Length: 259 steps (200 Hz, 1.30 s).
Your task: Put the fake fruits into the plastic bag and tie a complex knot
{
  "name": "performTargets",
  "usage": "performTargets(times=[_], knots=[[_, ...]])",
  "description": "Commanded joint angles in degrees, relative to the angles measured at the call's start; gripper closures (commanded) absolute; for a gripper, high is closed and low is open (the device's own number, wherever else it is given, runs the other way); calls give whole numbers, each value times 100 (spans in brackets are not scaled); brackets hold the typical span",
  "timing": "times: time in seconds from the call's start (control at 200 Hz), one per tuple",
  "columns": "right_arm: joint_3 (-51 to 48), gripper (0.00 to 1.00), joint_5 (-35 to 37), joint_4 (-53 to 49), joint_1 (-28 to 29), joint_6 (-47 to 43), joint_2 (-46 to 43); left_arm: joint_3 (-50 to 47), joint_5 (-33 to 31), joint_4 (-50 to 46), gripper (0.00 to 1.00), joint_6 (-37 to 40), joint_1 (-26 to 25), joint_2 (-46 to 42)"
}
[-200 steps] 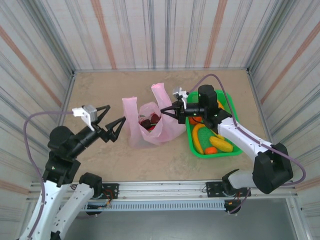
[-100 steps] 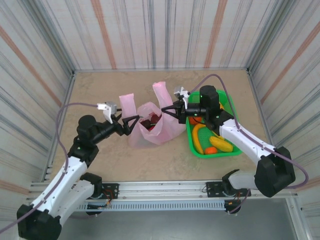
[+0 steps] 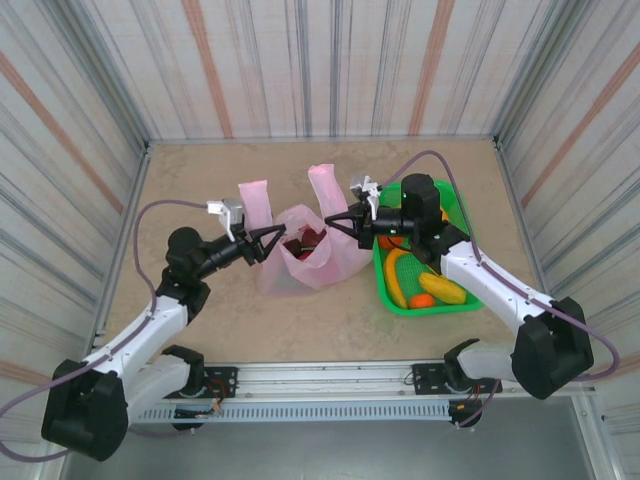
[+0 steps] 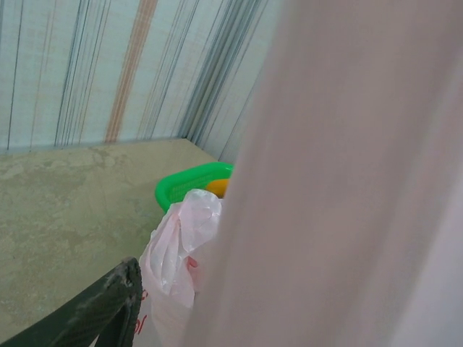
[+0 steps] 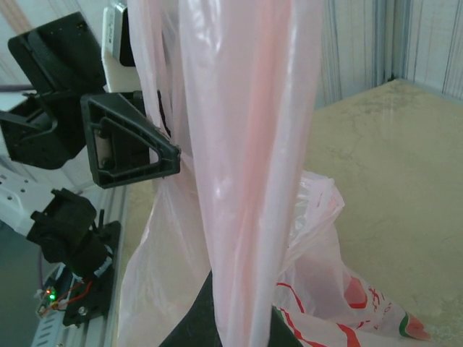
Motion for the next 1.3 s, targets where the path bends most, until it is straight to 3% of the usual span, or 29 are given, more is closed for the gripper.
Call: performTargets(times=[0.0, 0.356, 0.461, 0.686, 0.847, 1.057, 1.292], knots=[[-38, 100, 85, 44, 32, 69, -195, -118, 162, 426, 34, 39, 46, -42], [-61, 100, 63, 31, -23, 63, -191, -274, 294, -46, 38, 3, 464, -582], [-73, 100, 70, 51, -43, 64, -198, -295, 302, -240, 44, 59, 463, -713], [-71, 100, 150, -13, -119, 28, -262, -202, 388, -676, 72, 273, 463, -830], [-44, 100, 290, -439, -251, -201, -382, 327, 391, -1906, 94, 701, 430, -965], [-170, 100, 456, -921, -502, -388, -673, 1226, 275, -3883, 100, 1525, 236, -1165], [-548, 100, 633, -1054, -941, -297, -1226, 1298, -43, -4218, 100, 1660, 244, -1345]])
